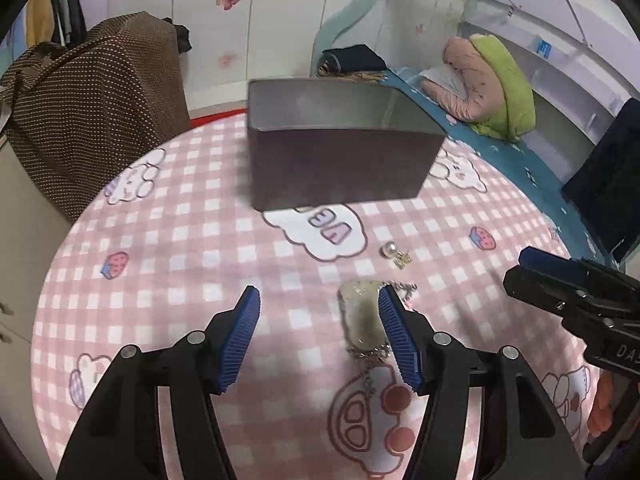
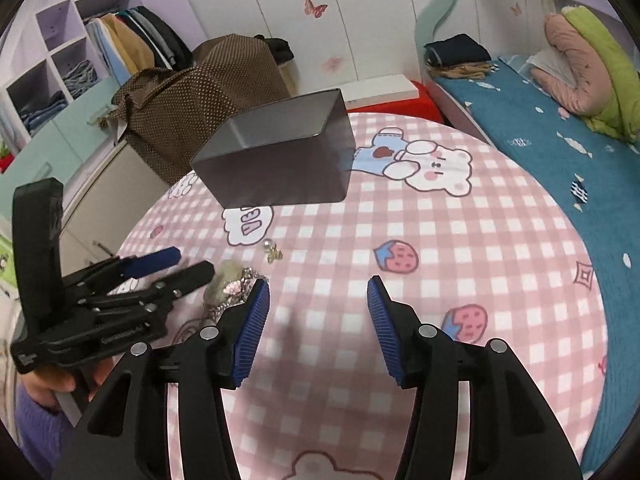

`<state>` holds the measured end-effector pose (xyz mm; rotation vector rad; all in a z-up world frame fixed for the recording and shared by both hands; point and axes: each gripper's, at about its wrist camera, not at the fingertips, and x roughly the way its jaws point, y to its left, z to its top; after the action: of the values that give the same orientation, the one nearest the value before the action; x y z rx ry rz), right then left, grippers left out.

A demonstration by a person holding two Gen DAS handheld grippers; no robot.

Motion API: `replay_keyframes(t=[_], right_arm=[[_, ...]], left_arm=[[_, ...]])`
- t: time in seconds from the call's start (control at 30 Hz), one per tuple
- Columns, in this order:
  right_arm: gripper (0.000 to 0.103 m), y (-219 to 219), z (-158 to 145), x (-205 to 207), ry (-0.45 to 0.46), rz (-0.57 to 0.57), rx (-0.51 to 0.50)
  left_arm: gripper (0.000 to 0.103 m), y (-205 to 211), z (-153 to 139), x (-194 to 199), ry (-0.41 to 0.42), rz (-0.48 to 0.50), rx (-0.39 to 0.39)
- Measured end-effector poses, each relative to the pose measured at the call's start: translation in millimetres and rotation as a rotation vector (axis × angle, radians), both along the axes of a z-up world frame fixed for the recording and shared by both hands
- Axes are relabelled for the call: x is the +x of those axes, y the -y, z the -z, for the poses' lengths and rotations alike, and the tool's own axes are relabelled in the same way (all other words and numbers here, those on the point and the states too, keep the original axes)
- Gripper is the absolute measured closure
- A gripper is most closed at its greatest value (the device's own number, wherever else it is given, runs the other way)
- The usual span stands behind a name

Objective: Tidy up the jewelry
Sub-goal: 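Move both tools back to the jade pendant and close the left tool on it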

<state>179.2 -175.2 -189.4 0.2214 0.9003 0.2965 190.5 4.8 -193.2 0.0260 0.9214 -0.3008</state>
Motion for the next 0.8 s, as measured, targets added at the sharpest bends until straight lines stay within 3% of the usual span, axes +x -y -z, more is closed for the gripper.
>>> replay_keyframes(t=[0.5, 0.67, 0.7, 0.73, 0.8], right_arm=[[0.048, 12, 8, 0, -0.016, 0.017, 0.034], [0.047, 17, 10, 1, -0.02, 0.018, 0.036], [0.047, 18, 10, 0, -0.018, 0.017, 0.034], [0.047, 18, 9, 1, -0.017, 0.017, 0.034], [0.047, 18, 9, 1, -0.015, 0.016, 0.035]], left_arm=[[0.046, 26, 10, 2, 0.008, 0.036, 0.082], [0.058, 33, 10, 1, 0.031, 0.05, 0.12], [0.069, 32, 9, 2, 0.032, 0.05, 0.119], [0.073, 32, 9, 2, 0.033, 0.047, 0.121], [0.073, 29, 9, 3, 0.03, 0.047, 0.104]])
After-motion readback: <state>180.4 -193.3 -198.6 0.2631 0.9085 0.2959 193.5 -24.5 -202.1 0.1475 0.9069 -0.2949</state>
